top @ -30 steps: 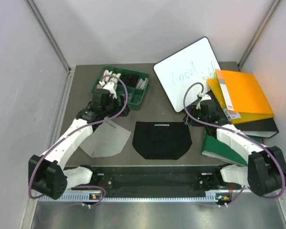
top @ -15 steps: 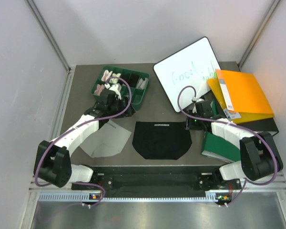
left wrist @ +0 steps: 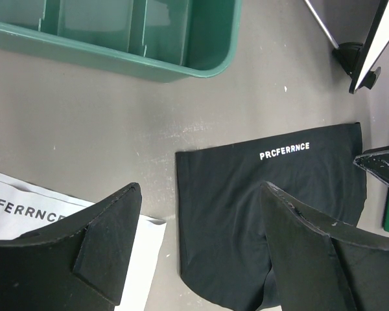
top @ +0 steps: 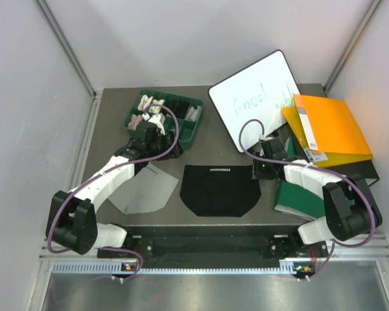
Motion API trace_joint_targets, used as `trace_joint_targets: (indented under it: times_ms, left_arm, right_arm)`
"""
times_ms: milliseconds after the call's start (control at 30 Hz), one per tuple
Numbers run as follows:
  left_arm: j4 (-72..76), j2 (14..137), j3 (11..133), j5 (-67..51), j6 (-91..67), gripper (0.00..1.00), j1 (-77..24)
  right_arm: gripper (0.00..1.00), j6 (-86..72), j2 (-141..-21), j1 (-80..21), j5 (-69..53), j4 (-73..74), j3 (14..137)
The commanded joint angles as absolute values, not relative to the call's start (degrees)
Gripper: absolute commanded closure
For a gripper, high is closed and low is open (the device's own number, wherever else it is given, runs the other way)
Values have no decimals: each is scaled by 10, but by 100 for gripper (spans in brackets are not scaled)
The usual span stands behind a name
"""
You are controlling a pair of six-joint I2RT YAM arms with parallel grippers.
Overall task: Roll the underwear
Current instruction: Fold the underwear at the center of the board.
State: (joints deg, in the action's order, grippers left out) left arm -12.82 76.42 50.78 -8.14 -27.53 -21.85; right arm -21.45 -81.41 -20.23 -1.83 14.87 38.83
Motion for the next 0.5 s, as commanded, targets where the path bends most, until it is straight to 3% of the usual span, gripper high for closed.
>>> trace_joint_targets:
  times_ms: [0, 133, 300, 433, 467]
  left_arm:
    - [-97, 764, 510, -85, -271, 22, -221]
    - [-97, 763, 511, -85, -270, 22, -221]
    - [-96, 766, 509, -83, -265, 22, -221]
    - [-92, 771, 504, -80, -265, 22, -221]
    - [-91, 773, 500, -79, -265, 22, -221]
  right_arm:
    - [65, -231, -821, -225, 25, 179, 410]
    - [66, -240, -824, -233, 48, 191, 412]
    - [76, -242, -841, -234, 48, 186, 413]
    - [98, -238, -852, -234, 45, 184, 420]
    - [100, -236, -853, -234, 52, 183, 423]
